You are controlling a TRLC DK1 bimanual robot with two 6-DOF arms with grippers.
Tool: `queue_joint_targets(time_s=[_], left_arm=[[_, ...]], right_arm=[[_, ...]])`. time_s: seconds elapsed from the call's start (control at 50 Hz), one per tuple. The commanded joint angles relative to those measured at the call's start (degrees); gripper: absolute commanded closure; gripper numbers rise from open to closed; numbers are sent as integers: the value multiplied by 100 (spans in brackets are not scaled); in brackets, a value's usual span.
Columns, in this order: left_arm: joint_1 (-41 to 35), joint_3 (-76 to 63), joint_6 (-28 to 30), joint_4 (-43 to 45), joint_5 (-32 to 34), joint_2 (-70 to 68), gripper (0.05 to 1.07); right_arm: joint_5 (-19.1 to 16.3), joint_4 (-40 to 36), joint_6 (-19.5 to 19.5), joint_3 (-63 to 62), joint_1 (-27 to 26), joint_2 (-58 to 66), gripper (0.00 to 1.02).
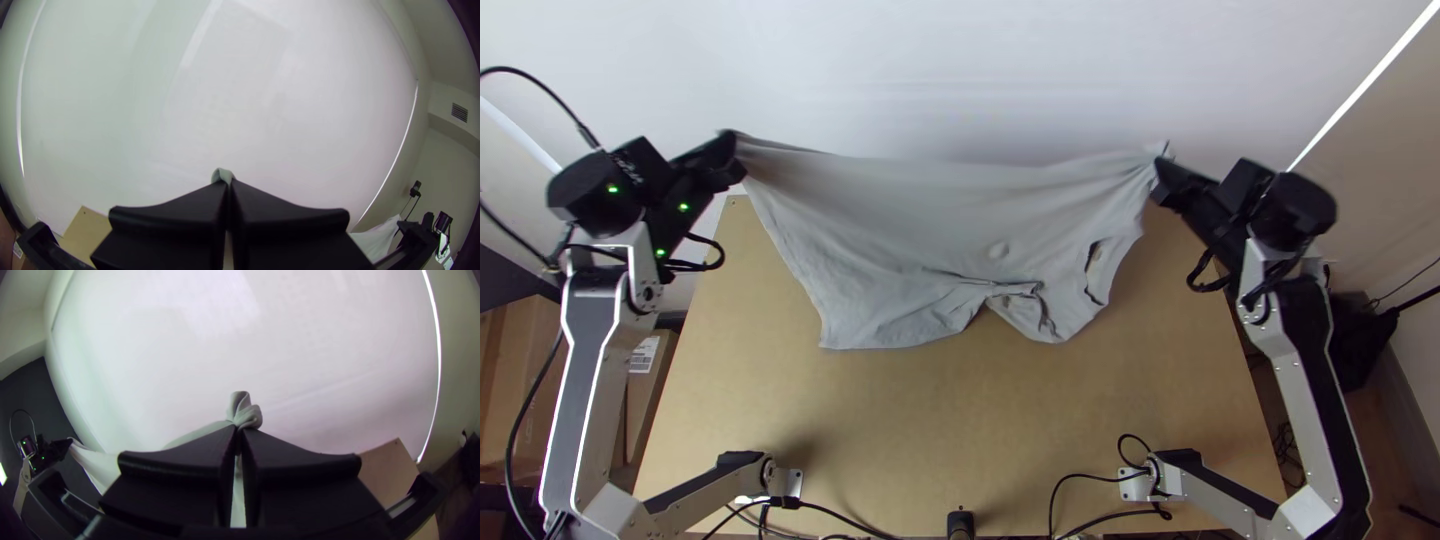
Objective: Fold the t-shirt
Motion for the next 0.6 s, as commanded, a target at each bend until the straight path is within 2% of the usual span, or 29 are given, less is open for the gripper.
queue_joint_targets(time_s=[0.0,0.26,0.58], left_arm=[[105,689,-125,-75,-46,-356,105],[334,1515,-142,-312,-46,-1121,105],[422,1998,165,-427,-55,-2351,105]], right_arm=[[56,130,-21,779,57,69,100],[47,16,23,1834,66,-607,100],[12,-335,471,2528,66,-1908,100]])
